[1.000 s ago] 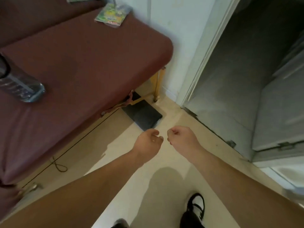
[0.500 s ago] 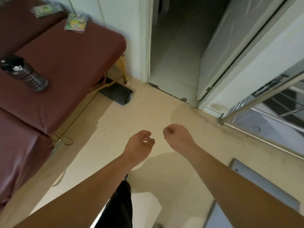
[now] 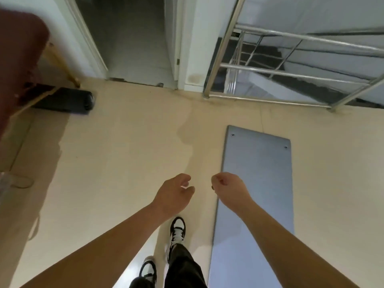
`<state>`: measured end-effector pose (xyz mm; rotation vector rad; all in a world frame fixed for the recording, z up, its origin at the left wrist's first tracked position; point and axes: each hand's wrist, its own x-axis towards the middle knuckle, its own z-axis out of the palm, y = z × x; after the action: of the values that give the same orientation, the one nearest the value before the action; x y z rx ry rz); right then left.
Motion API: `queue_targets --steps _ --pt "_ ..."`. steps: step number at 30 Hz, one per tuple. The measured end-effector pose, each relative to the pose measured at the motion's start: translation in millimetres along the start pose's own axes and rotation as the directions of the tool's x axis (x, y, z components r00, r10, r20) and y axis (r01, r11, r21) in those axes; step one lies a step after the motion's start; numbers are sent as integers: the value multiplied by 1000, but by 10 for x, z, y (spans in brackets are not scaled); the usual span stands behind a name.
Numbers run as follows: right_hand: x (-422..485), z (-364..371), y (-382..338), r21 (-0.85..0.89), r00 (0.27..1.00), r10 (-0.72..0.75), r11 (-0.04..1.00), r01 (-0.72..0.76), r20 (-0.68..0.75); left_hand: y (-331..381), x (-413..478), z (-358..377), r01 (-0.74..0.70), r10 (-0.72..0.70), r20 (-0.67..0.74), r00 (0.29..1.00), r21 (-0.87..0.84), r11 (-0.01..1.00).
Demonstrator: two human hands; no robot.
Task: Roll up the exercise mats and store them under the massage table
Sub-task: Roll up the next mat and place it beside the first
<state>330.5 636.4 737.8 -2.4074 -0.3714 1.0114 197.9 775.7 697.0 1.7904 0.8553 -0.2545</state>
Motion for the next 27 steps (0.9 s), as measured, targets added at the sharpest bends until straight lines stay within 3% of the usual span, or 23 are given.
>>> queue_targets --steps 7,14,22,27 --pt "-1129 137 1578 167 993 112 981 -103 -45 -418 -900 1250 -70 45 161 986 154 986" --pt "-1856 327 3059 159 986 161 975 -152 -44 -873 -1603 2585 -68 1 257 966 250 966" --pt "-2506 473 4010 195 967 235 958 -212 -101 -1252 -2209 3471 -83 -18 337 941 281 956" --pt "-2545 975 4541 161 969 224 965 -205 -105 -1980 -2253 3892 -150 -14 397 918 377 914"
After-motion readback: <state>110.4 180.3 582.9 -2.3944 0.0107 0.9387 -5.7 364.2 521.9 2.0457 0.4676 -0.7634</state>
